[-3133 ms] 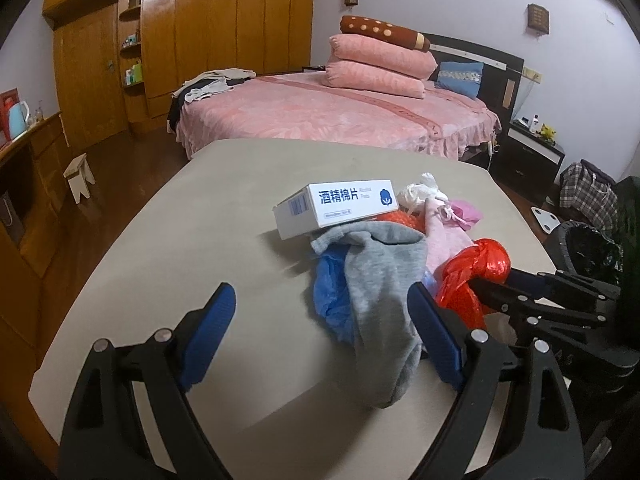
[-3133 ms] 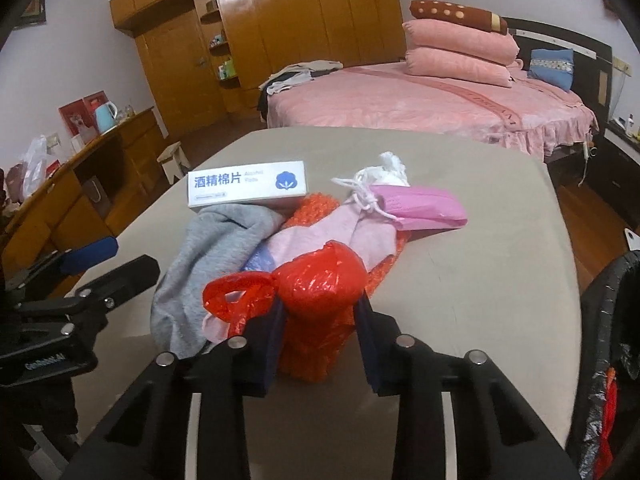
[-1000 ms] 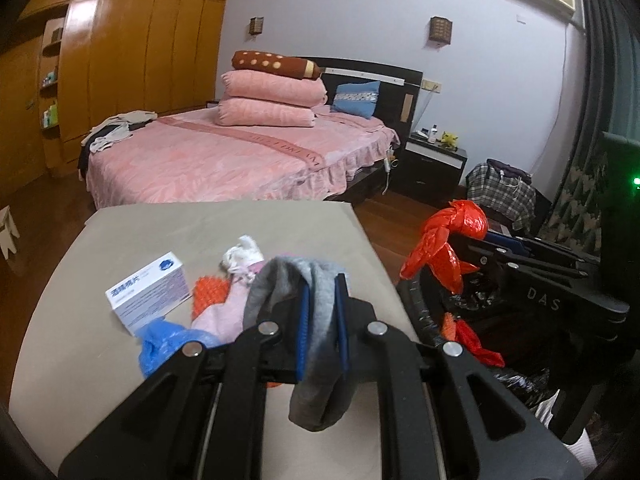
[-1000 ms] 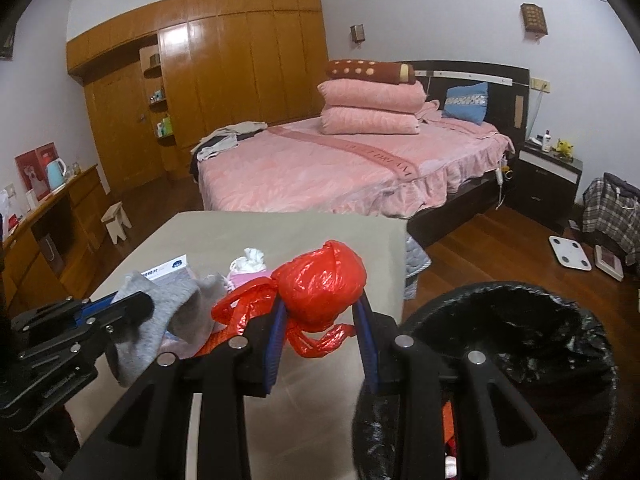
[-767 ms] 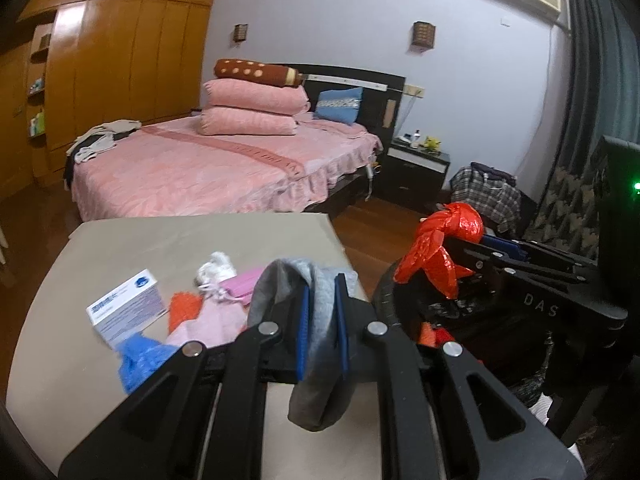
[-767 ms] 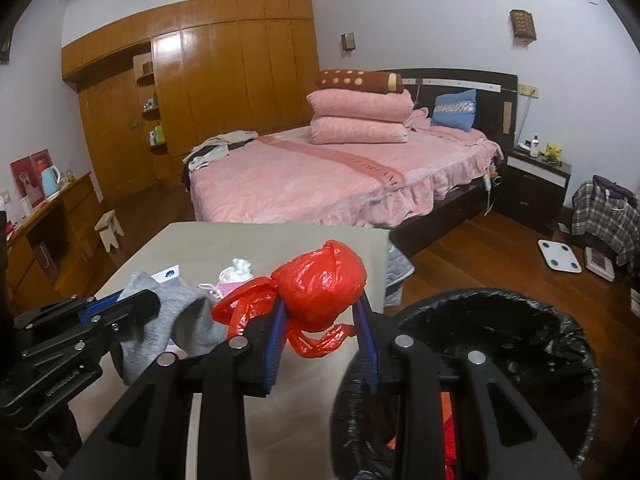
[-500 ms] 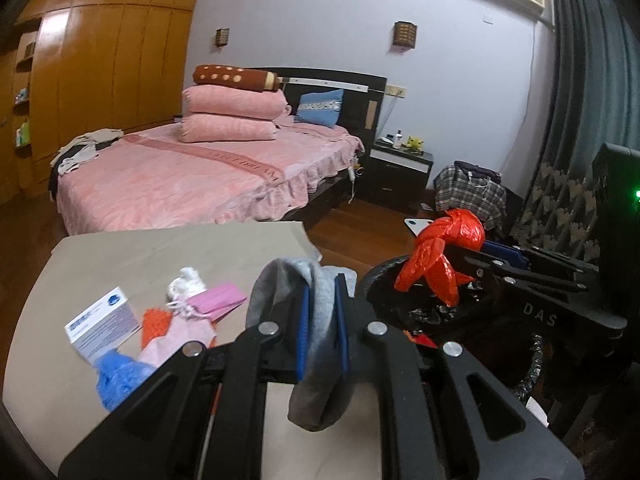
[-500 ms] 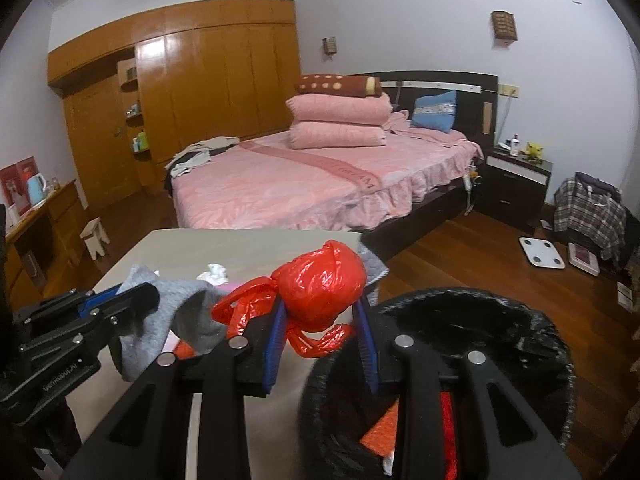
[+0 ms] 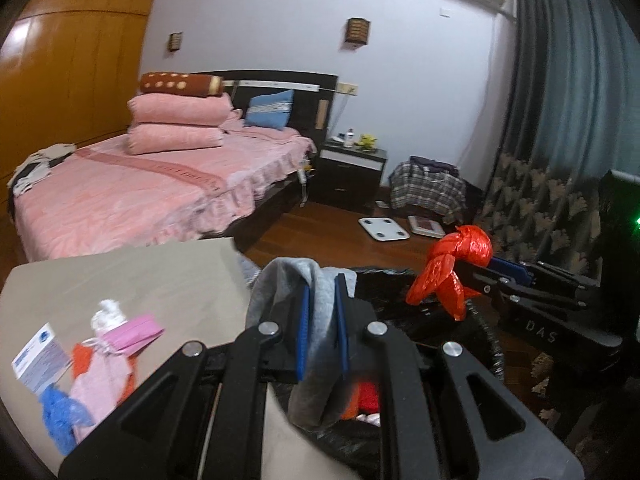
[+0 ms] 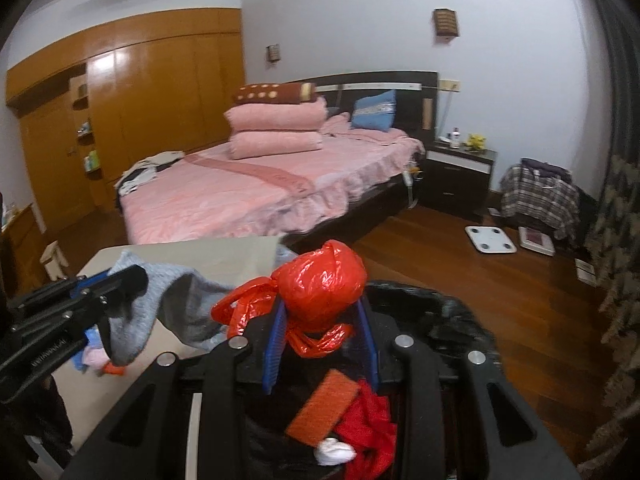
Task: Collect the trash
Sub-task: 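Carry the red bag and grey sock over the bin and open both grippers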
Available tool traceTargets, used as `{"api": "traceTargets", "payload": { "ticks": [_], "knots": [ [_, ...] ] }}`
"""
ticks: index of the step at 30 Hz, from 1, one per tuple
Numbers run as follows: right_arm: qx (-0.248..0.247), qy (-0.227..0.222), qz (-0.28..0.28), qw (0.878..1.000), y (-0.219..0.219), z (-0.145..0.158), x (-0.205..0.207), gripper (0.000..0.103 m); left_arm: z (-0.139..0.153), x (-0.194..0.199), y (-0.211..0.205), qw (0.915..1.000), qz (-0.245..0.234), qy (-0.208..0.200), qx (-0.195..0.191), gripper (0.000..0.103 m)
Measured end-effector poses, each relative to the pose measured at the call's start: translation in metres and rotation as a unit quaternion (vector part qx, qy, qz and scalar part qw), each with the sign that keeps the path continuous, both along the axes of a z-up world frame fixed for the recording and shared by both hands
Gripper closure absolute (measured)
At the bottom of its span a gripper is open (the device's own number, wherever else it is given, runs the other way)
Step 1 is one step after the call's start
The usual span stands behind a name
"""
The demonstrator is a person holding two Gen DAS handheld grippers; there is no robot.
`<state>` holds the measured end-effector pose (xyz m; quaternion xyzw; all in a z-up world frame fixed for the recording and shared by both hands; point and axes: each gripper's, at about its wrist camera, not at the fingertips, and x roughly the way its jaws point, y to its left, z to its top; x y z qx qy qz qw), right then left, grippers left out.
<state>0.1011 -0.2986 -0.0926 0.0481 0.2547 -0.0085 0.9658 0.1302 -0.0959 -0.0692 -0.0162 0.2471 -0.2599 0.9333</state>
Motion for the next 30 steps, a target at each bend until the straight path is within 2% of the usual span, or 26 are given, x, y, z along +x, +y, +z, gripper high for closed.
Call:
{"api": "traceTargets", "payload": {
  "ticks": [5,14,17,18,19,20,21,22,25,27,30],
  "knots": [
    [-0.007,0.004,-0.029,1.0,-0.027,-0.005,-0.002,0.07,-0.002,0.006,-0.031,0.9996,-0.028,-0.005,0.0,0.092],
    [-0.009,0.032,-0.056,0.998,-0.055,-0.028,0.006,0.069,-0.018,0.026,-0.078,0.9977,-0.065,0.018,0.001,0.092],
    [-0.001,0.045,-0.064,0.997,-0.063,-0.037,0.01,0.066,-0.026,0.031,-0.086,0.9967,-0.074,0.032,0.002,0.087],
    [0.002,0.051,-0.065,0.997,-0.065,-0.041,0.011,0.063,-0.029,0.033,-0.086,0.9963,-0.077,0.038,0.0,0.076],
    [0.002,0.057,-0.068,0.996,-0.066,-0.044,0.011,0.06,-0.03,0.033,-0.086,0.9961,-0.078,0.041,-0.001,0.058],
    [0.0,0.062,-0.072,0.995,-0.068,-0.047,0.011,0.053,-0.032,0.033,-0.084,0.9961,-0.077,0.043,-0.003,0.052],
    [-0.001,0.068,-0.074,0.995,-0.068,-0.049,0.011,0.038,-0.033,0.033,-0.081,0.9963,-0.074,0.043,-0.005,0.048],
    [-0.002,0.072,-0.074,0.995,-0.068,-0.051,0.011,0.032,-0.034,0.035,-0.08,0.9964,-0.072,0.045,-0.004,0.045],
    [-0.007,0.071,-0.076,0.995,-0.067,-0.053,0.008,0.027,-0.035,0.037,-0.07,0.9968,-0.063,0.049,-0.002,0.041],
    [-0.007,0.067,-0.079,0.995,-0.066,-0.051,0.007,0.018,-0.035,0.037,-0.064,0.9973,-0.055,0.048,0.001,0.038],
    [-0.004,0.057,-0.078,0.995,-0.061,-0.046,0.005,0.007,-0.032,0.034,-0.048,0.9987,-0.033,0.038,0.004,0.027]
  ]
}}
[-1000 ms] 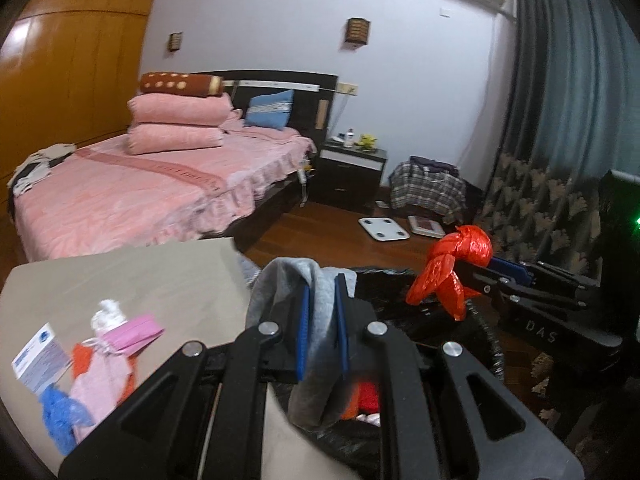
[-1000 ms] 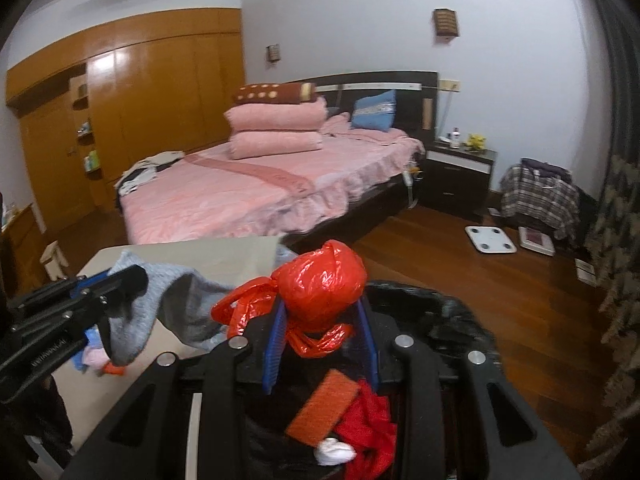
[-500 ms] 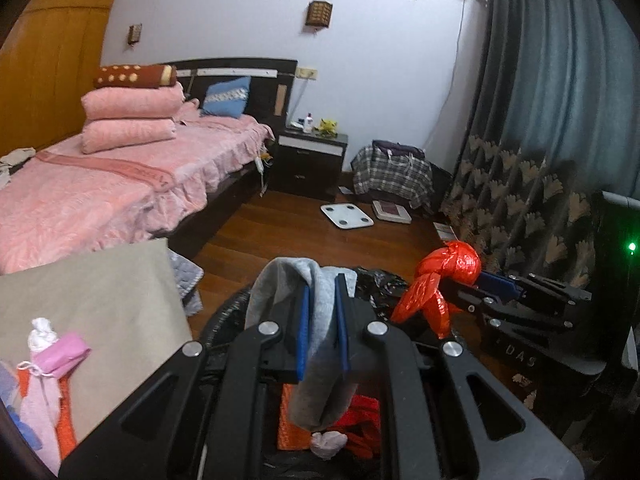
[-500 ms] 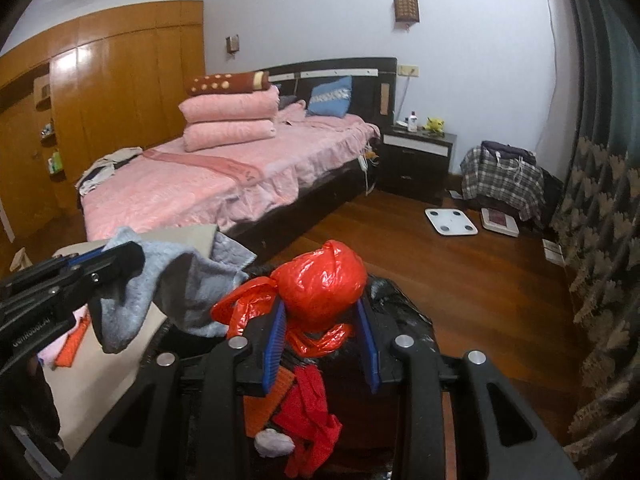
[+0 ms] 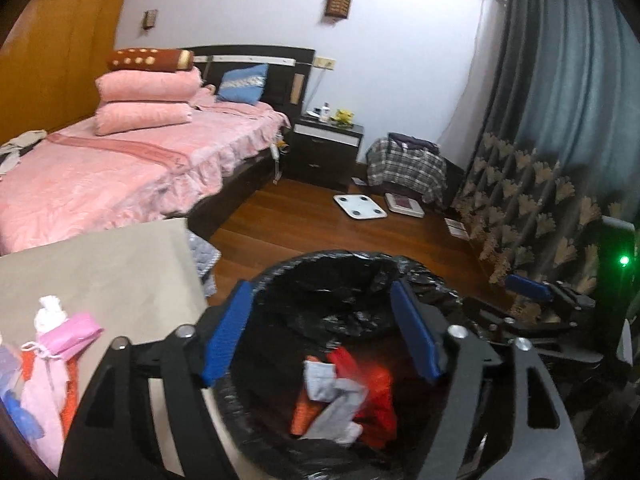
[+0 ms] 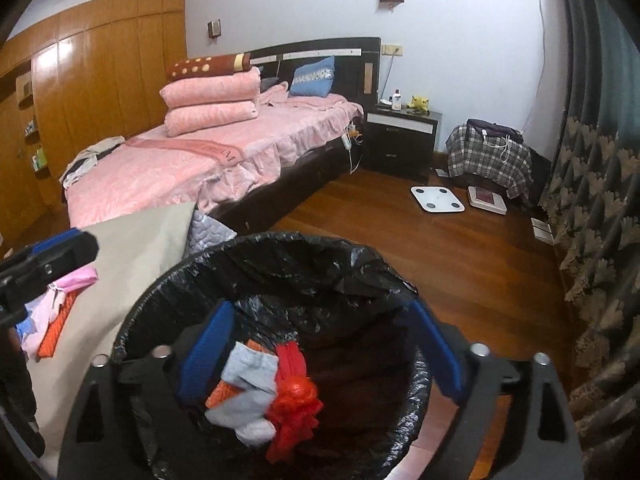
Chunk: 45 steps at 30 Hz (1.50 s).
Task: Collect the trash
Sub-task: 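Carry the red bag and grey sock over the bin and open both grippers, then move both tools back toward the remaining items on the table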
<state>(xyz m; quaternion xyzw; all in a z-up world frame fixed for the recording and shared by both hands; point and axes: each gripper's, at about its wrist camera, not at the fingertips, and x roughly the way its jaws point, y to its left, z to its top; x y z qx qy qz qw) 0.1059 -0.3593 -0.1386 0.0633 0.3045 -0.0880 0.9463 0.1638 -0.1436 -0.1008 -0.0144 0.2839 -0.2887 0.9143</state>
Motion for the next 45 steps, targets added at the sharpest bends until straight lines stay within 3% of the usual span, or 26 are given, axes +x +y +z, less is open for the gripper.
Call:
{"api": "traceTargets", "payload": {
  "ticks": [3,6,14,26,35,37,45],
  "knots": [
    [-0.001,-0.01,0.009,1.0,0.008,0.007,-0.001,0.006,0.005,-0.005,0.02,0.9996,0.024,-0.014,0.005,0.016],
    [0.003,-0.019,0.022,1.0,0.02,0.014,0.002,0.006,0.01,-0.011,0.038,0.9987,0.046,-0.021,0.012,0.013],
    [0.011,-0.033,0.08,0.996,0.074,0.023,0.015,0.006,0.013,-0.027,0.103,0.9912,0.124,-0.031,0.034,0.012],
    [0.016,-0.047,0.165,0.985,0.163,0.022,0.036,0.006,0.003,-0.04,0.194,0.9717,0.227,-0.026,0.061,0.012],
    [0.024,-0.051,0.211,0.976,0.224,0.008,0.052,0.006,-0.016,-0.047,0.255,0.9502,0.3,-0.002,0.084,0.013],
    [0.023,-0.049,0.219,0.974,0.236,0.003,0.056,0.006,-0.025,-0.046,0.268,0.9452,0.314,0.012,0.088,0.024],
    [0.014,-0.034,0.238,0.971,0.269,-0.02,0.066,0.006,-0.055,-0.034,0.298,0.9366,0.337,0.059,0.075,0.026]
  ]
}}
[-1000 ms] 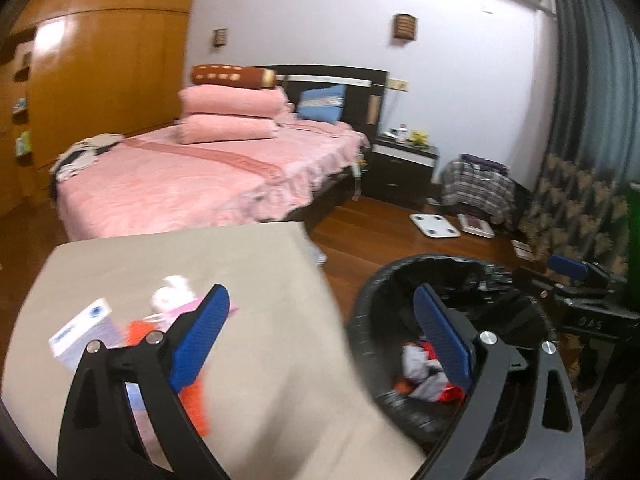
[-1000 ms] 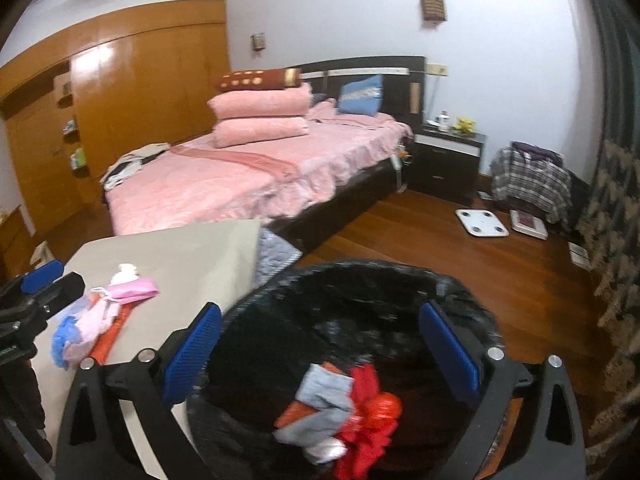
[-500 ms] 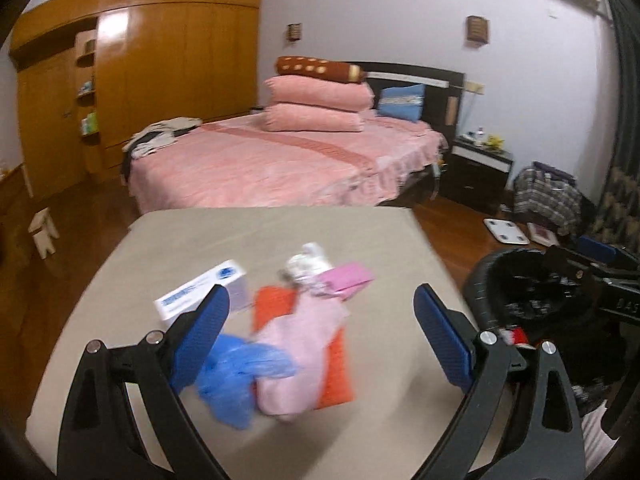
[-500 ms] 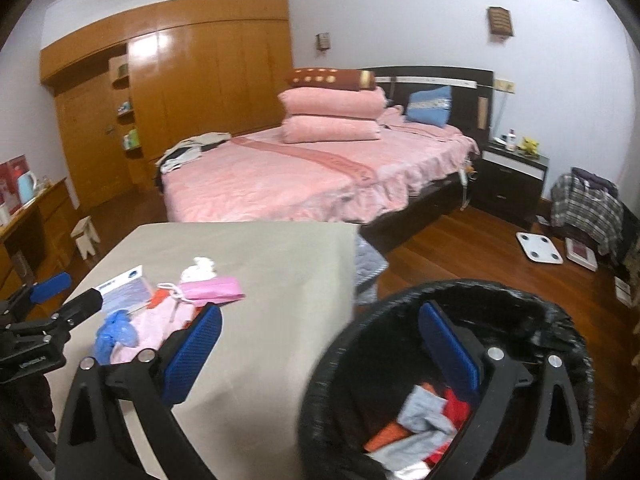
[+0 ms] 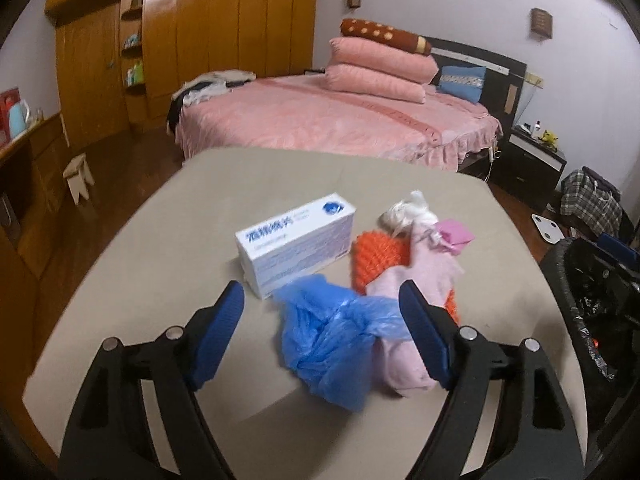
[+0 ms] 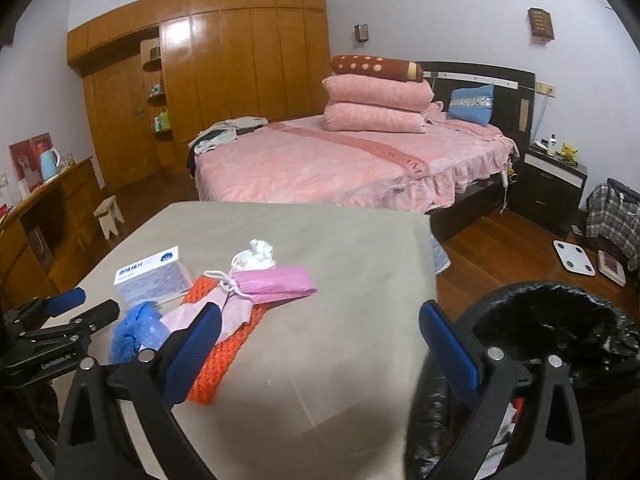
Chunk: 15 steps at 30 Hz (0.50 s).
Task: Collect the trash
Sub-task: 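Move both tools back toward the remaining items on the table, then grasp the blue plastic bag with the left gripper while the right gripper grasps the pink cloth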
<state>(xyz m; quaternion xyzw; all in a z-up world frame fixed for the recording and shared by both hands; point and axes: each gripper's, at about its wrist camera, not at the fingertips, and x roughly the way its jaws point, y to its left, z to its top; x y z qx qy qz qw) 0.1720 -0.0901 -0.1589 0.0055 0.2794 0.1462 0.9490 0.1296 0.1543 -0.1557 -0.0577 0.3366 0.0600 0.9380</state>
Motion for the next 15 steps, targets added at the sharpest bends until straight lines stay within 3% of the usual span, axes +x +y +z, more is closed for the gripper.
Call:
{"api": "traceTargets", "payload": {
  "ticks": [8,11,13,15],
  "knots": [
    [-0.017,0.015,0.011,1.0,0.011,-0.014,0.006,0.006,-0.032,0.017,0.008,0.9991,0.011,0.033,-0.023,0.027],
    [-0.017,0.021,0.012,1.0,0.012,-0.016,0.008,0.006,-0.038,0.023,0.01,0.9984,0.005,0.043,-0.038,0.036],
    [-0.017,0.022,0.013,1.0,0.012,-0.018,0.008,0.006,-0.042,0.028,0.011,0.9973,-0.004,0.052,-0.051,0.048],
    [-0.02,0.023,0.015,0.999,0.013,-0.018,0.008,0.006,-0.043,0.029,0.011,0.9972,-0.006,0.052,-0.054,0.05]
  ]
}}
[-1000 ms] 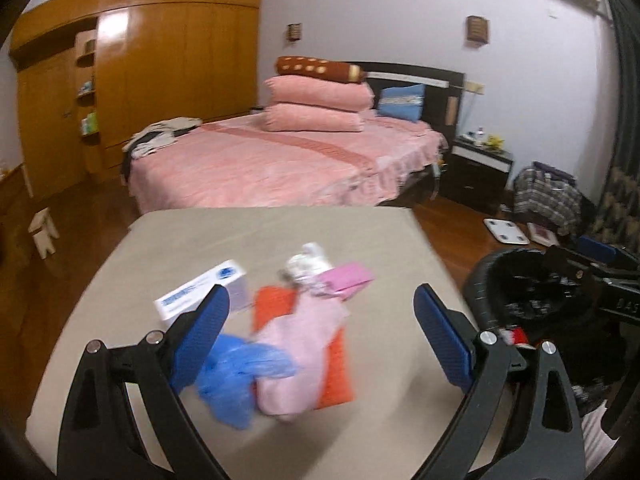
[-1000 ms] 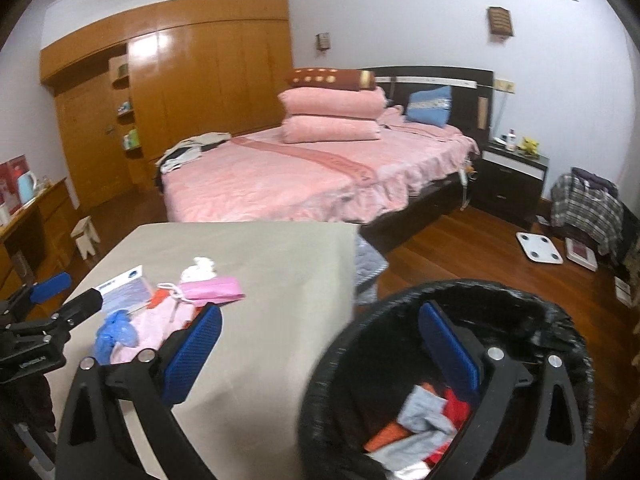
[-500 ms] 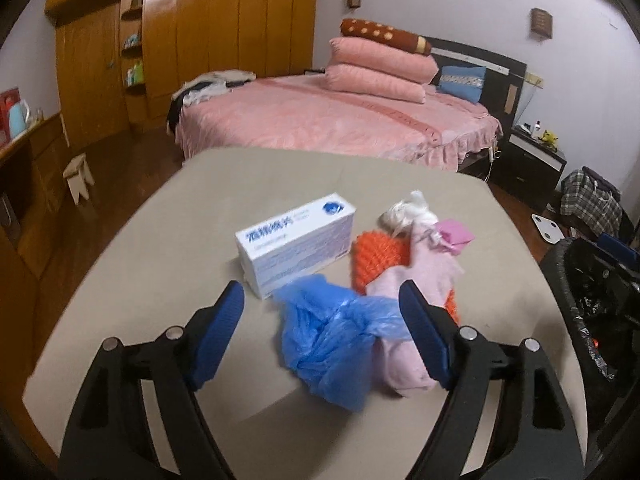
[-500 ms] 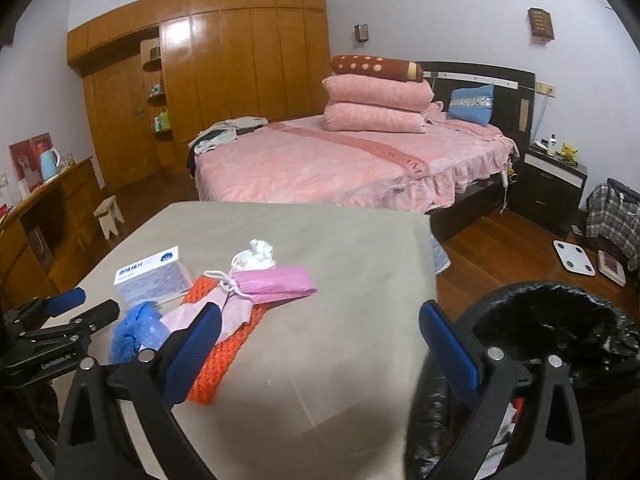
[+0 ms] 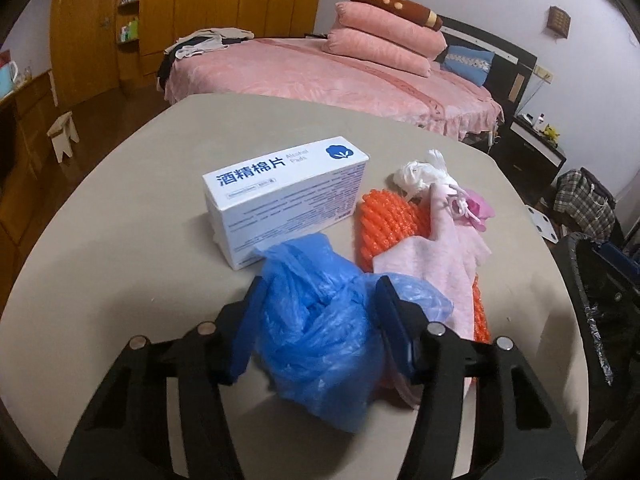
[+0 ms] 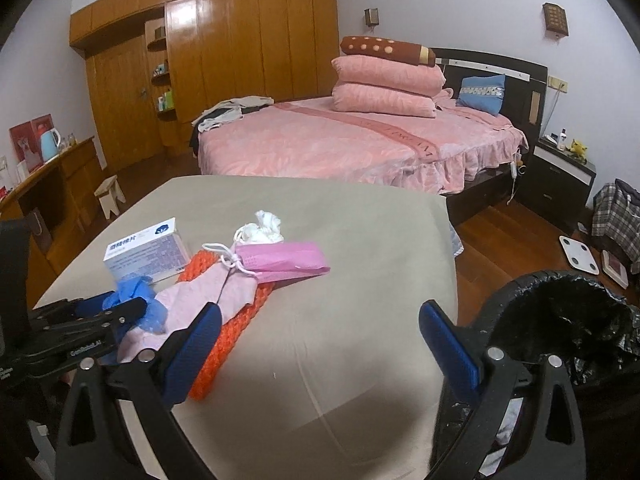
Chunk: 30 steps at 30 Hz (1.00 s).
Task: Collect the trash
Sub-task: 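Grasp the blue plastic bag with the left gripper while the right gripper grasps the pink cloth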
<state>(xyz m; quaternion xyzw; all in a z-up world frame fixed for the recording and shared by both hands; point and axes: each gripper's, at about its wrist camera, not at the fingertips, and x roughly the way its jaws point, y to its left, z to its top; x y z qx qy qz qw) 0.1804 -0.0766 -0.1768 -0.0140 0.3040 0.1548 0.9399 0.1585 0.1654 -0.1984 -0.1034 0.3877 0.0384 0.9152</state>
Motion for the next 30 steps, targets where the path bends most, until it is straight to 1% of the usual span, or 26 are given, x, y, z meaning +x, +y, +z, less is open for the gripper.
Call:
{"api": "traceTargets", "payload": {
  "ticks": [4,10,17,20,23,24,25,26,27,28,29,30],
  "knots": [
    [-0.002,0.001,0.003,1.0,0.002,0.0,0.0,0.006,0.001,0.0,0.0,1.0,-0.001,-0.005,-0.003,0.06],
    [0.0,-0.002,0.006,1.0,0.007,0.004,0.001,0.006,0.012,-0.006,-0.002,0.9998,-0.006,-0.019,0.006,0.072],
    [0.007,0.005,0.018,1.0,0.025,0.0,0.0,0.007,0.021,-0.018,0.005,0.9994,0.001,-0.03,0.016,0.08],
    [0.013,0.014,0.024,1.0,0.036,-0.004,0.0,0.009,0.021,-0.02,0.012,0.9995,0.004,-0.026,0.019,0.085],
    [0.014,0.022,0.035,0.999,0.05,-0.011,0.0,0.012,0.017,-0.022,0.019,0.9996,0.005,-0.018,0.02,0.086],
    [0.009,0.024,0.037,0.999,0.055,-0.014,0.001,0.013,0.015,-0.021,0.02,0.9997,0.003,-0.013,0.018,0.084],
    [0.007,0.024,0.037,0.999,0.057,-0.015,0.001,0.013,0.013,-0.02,0.02,0.9998,0.0,-0.01,0.016,0.079],
    [0.006,0.026,0.036,0.999,0.059,-0.016,0.002,0.014,0.012,-0.021,0.021,0.9999,0.0,-0.009,0.014,0.077],
    [0.007,0.028,0.034,0.999,0.059,-0.017,0.002,0.014,0.011,-0.02,0.021,0.9999,0.001,-0.007,0.012,0.071],
    [0.007,0.028,0.033,0.999,0.058,-0.017,0.002,0.014,0.009,-0.02,0.021,1.0,0.0,-0.006,0.006,0.061],
    [0.004,0.027,0.031,0.999,0.057,-0.017,0.002,0.014,0.008,-0.02,0.019,1.0,0.0,-0.006,0.005,0.055],
    [0.001,0.026,0.029,0.999,0.055,-0.016,0.001,0.014,0.007,-0.021,0.017,1.0,0.0,-0.006,0.005,0.046]
  ]
}}
